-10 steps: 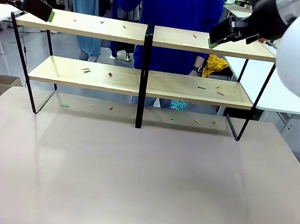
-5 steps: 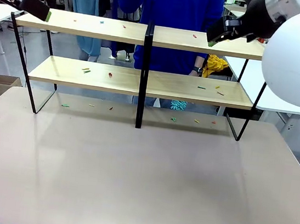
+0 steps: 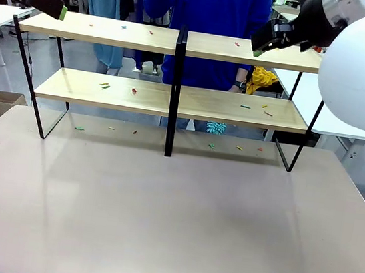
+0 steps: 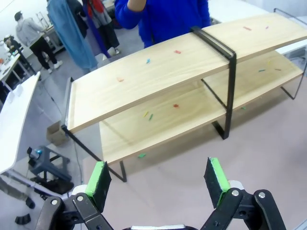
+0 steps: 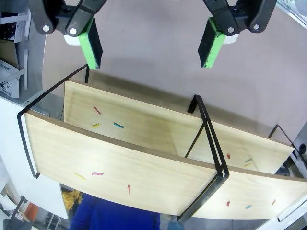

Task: Clean the shelves.
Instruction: Pick up the Duster when the human hands it over.

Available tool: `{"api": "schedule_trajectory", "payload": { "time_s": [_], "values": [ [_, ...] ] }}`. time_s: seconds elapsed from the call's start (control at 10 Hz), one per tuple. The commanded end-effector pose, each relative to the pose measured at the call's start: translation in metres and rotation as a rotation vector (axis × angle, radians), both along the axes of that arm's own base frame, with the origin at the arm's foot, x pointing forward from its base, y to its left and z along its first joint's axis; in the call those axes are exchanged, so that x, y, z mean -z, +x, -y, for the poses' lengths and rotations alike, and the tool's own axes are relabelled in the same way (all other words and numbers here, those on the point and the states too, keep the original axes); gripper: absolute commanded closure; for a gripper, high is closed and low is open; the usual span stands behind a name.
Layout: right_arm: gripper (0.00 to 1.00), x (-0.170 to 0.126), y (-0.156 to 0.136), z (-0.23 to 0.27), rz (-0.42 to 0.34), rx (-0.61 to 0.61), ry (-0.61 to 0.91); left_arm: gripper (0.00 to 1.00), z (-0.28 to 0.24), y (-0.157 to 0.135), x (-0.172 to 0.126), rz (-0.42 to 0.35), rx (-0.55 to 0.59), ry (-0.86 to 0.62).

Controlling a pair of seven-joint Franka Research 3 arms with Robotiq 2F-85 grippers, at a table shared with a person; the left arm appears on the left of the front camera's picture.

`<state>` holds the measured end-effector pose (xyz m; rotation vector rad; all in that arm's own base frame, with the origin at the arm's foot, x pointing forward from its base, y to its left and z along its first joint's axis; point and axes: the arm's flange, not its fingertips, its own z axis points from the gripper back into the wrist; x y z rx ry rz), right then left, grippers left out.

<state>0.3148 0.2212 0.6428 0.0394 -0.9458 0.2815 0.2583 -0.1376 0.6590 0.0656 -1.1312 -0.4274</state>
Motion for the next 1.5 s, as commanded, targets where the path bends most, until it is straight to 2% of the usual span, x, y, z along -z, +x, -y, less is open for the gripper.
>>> {"api": "schedule_trajectory", "payload": {
  "time_s": [0.0,0.2,0.5,1.2,1.4],
  "values": [
    [0.0,0.0031,0.0011,-0.005,0.013,0.044,0.003,0.0,-0.0028,-0.0019,0.0036,0.005,0.119,-0.034],
    [0.0,0.0035,0.0005,-0.0038,0.016,0.047,0.008,0.0,-0.0037,-0.0013,0.0043,0.002,0.109,-0.021],
    [0.0,0.0039,-0.0005,-0.0024,0.024,0.055,0.016,0.0,-0.0033,-0.0027,0.0043,0.011,0.153,-0.028],
    [0.0,0.0005,-0.0021,-0.0028,0.039,0.053,0.028,0.0,0.0035,-0.0016,-0.0023,-0.007,0.128,-0.025],
    [0.0,-0.003,-0.0085,-0.0055,0.064,0.045,0.028,0.0,0.0035,-0.0016,-0.0023,-0.007,0.128,-0.025]
  ]
}}
